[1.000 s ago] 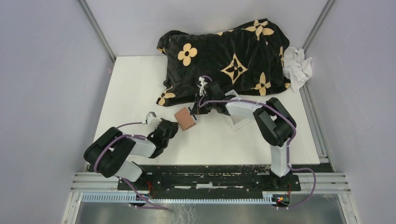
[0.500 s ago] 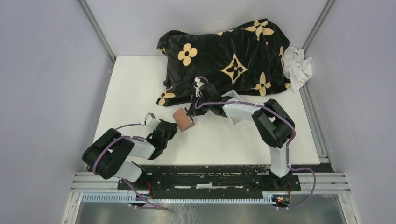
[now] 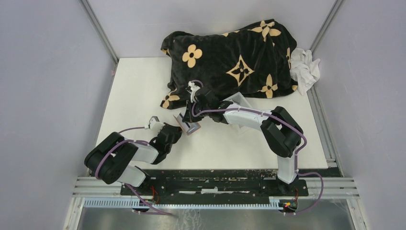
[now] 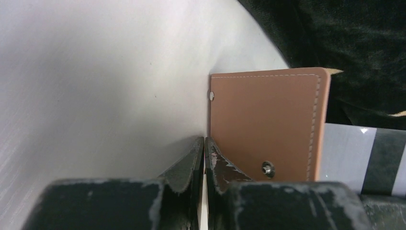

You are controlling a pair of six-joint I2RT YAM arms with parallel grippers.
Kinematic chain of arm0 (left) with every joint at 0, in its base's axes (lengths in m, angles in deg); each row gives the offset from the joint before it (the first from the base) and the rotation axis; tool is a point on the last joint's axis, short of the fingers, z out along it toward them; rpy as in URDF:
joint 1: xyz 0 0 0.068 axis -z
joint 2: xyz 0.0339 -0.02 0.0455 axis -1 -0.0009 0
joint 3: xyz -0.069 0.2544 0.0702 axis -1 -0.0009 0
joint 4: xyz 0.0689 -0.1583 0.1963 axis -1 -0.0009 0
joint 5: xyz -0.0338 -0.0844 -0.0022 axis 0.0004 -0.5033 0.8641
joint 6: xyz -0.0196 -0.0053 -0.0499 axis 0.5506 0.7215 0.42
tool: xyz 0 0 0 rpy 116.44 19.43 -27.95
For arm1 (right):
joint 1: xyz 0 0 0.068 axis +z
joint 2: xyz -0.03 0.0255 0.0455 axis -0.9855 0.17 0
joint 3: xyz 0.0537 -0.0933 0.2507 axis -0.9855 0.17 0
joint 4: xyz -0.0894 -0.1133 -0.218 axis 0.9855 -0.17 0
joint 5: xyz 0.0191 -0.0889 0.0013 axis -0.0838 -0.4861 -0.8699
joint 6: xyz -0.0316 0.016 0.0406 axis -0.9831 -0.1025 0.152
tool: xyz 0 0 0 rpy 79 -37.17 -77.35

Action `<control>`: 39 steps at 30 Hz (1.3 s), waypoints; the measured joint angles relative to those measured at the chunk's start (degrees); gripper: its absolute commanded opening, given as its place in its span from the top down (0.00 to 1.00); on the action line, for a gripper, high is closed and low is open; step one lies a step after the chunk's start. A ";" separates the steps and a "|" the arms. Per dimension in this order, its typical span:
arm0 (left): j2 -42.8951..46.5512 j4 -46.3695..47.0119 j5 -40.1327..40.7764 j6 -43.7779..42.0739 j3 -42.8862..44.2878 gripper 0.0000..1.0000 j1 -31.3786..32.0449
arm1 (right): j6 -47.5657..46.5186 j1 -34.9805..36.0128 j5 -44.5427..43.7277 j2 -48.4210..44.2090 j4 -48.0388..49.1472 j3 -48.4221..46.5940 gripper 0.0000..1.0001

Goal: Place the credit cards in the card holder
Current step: Open the card holder at the center of the board.

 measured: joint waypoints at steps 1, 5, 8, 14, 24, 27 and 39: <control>0.00 0.02 -0.17 0.00 0.00 0.89 0.00 | -0.02 0.44 -0.07 0.00 -0.28 -0.26 0.99; 0.79 -0.68 -0.52 -0.04 -0.15 0.89 0.00 | -0.11 1.75 -0.13 0.00 -0.48 -0.87 0.99; 4.52 -5.40 -1.16 -0.11 -0.55 0.89 0.00 | -0.22 2.54 -0.13 0.33 -0.50 -1.42 0.99; 16.35 -19.19 -1.46 -0.44 -2.21 0.89 0.00 | -0.48 3.65 -0.52 3.10 -0.28 -2.58 0.99; 36.33 -41.94 -1.18 -0.46 -2.69 0.87 0.02 | -0.63 5.11 -1.49 7.93 -0.33 -2.99 0.99; 40.06 -46.01 -1.18 -0.46 -2.64 0.87 0.02 | -1.01 5.44 -2.05 8.24 -0.31 -3.26 0.99; 42.07 -52.76 -1.44 -1.46 2.01 0.90 0.04 | -2.01 5.60 -3.15 8.24 -0.81 -4.61 0.99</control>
